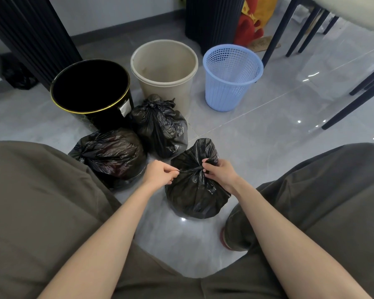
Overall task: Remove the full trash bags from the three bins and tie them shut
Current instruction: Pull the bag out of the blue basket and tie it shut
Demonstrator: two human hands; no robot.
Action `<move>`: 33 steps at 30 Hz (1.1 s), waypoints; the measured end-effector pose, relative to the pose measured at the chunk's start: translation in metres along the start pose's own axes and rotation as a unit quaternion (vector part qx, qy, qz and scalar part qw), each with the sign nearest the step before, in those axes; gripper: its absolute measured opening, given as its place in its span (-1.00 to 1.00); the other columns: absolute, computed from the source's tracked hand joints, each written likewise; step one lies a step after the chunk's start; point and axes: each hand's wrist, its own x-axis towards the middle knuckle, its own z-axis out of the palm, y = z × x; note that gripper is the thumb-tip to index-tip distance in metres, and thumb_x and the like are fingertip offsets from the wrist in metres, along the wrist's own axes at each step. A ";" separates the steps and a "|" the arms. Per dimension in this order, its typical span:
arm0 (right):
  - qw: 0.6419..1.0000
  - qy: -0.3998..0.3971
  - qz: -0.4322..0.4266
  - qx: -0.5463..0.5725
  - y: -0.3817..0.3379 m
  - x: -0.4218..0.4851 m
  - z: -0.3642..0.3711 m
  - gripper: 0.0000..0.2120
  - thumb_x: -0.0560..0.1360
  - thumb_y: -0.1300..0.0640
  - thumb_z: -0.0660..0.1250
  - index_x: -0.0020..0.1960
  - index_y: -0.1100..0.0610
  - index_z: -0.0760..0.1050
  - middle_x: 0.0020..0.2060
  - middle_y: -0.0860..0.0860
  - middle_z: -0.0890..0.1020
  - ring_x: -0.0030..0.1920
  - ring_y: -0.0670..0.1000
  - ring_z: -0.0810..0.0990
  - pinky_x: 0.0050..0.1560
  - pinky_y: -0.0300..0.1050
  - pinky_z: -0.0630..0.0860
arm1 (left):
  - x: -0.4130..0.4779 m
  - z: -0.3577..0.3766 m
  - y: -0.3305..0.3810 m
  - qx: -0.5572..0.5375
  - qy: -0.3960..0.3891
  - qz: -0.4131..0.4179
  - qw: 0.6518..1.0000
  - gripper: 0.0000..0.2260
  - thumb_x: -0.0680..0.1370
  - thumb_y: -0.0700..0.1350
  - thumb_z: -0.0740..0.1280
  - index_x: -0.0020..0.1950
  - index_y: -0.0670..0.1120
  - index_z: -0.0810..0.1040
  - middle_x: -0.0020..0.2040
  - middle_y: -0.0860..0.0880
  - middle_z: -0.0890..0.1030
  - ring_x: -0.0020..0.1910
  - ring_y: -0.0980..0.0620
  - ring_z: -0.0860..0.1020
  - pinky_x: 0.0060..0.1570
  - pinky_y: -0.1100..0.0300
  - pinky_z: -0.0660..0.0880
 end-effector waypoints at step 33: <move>0.931 -0.014 -0.128 -0.343 -0.009 -0.014 0.000 -0.54 0.36 0.37 0.38 -0.24 -0.02 0.14 -0.18 0.37 0.52 -0.25 0.03 0.33 -0.22 0.00 0.33 | 0.018 0.006 0.005 0.386 -0.180 0.203 0.882 -0.72 0.55 -0.08 0.27 0.27 -0.02 0.41 0.44 0.06 0.35 0.54 0.07 -0.05 0.44 -0.21 -0.19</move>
